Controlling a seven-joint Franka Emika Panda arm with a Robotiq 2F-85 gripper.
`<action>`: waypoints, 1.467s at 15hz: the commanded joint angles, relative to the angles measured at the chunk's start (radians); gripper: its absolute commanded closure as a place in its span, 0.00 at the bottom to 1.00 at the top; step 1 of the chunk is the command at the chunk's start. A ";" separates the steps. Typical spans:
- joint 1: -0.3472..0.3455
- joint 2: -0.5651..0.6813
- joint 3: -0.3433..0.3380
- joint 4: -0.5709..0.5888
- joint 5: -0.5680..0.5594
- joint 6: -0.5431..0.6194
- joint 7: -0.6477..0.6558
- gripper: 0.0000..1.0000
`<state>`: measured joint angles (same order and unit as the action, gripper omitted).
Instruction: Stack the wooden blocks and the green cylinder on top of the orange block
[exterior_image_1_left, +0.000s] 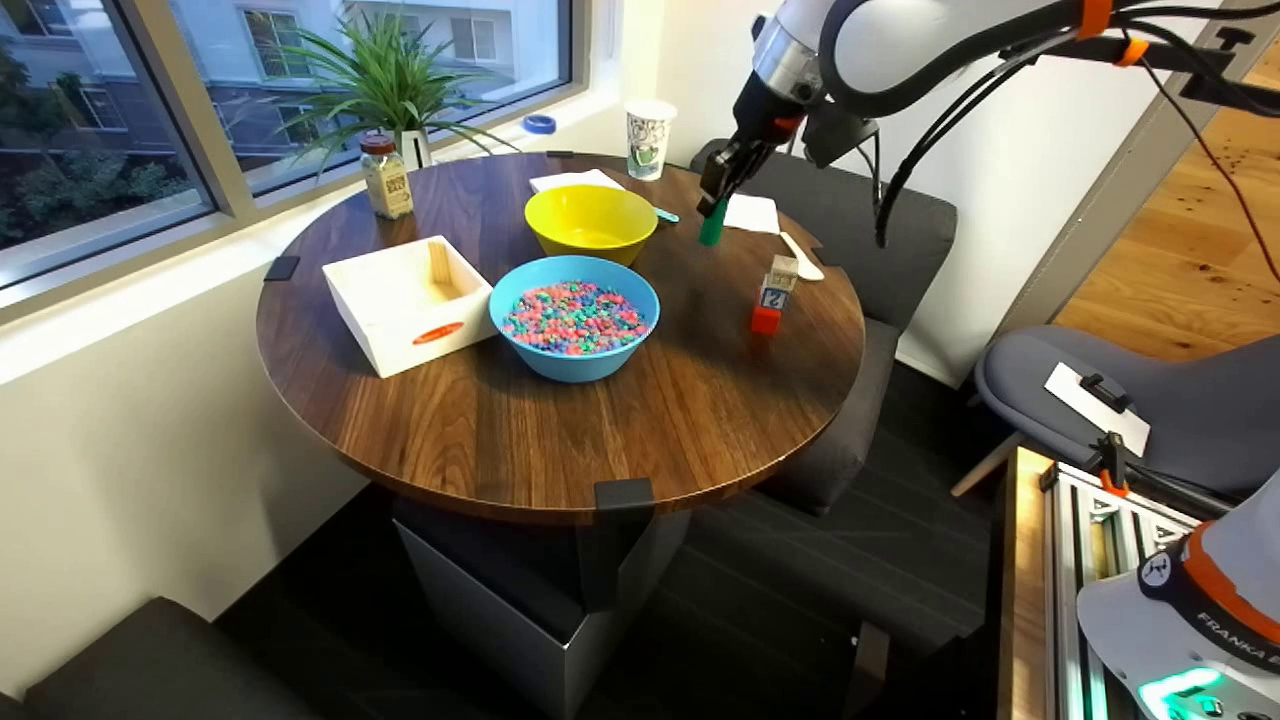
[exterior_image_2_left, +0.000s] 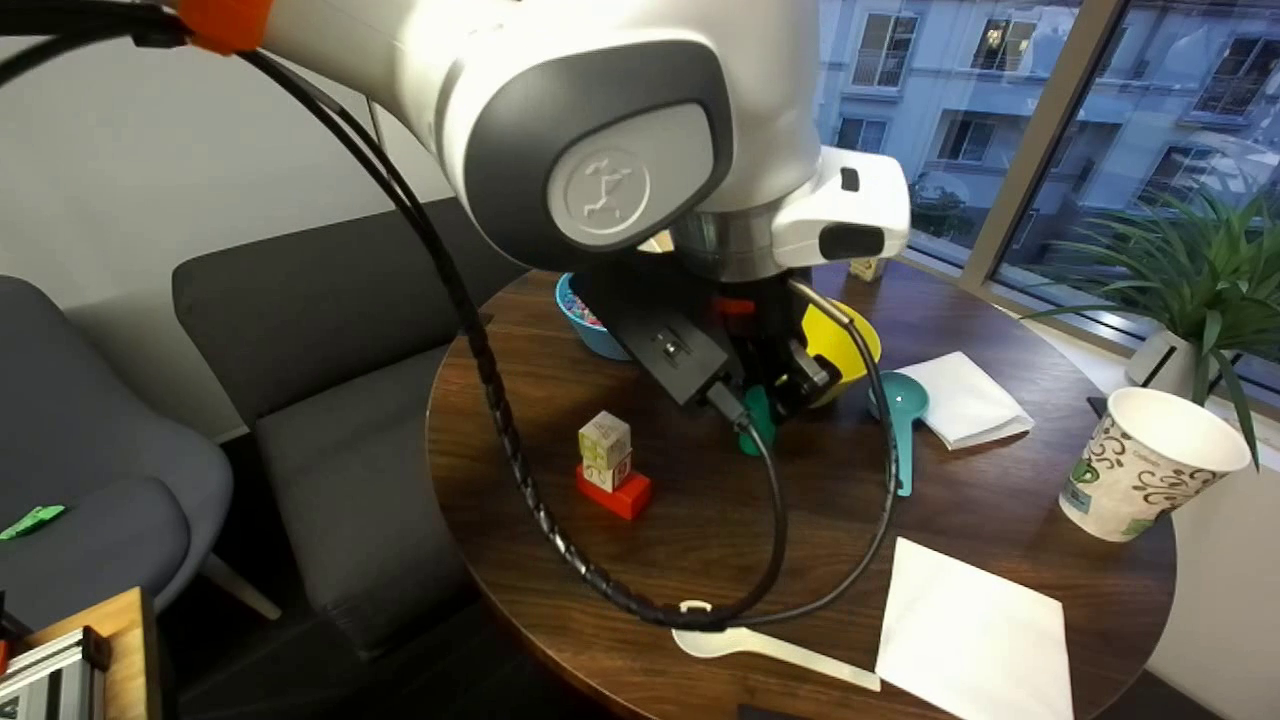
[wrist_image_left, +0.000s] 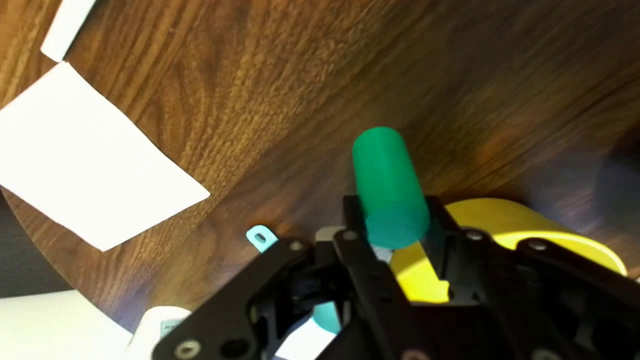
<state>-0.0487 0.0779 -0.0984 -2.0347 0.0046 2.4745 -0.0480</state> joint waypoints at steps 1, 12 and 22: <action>0.004 -0.162 0.021 -0.130 -0.031 -0.004 0.019 0.90; -0.012 -0.440 0.034 -0.325 -0.037 -0.099 0.022 0.90; 0.004 -0.463 0.024 -0.325 -0.004 -0.173 -0.006 0.91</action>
<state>-0.0518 -0.3756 -0.0725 -2.3426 -0.0192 2.3079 -0.0419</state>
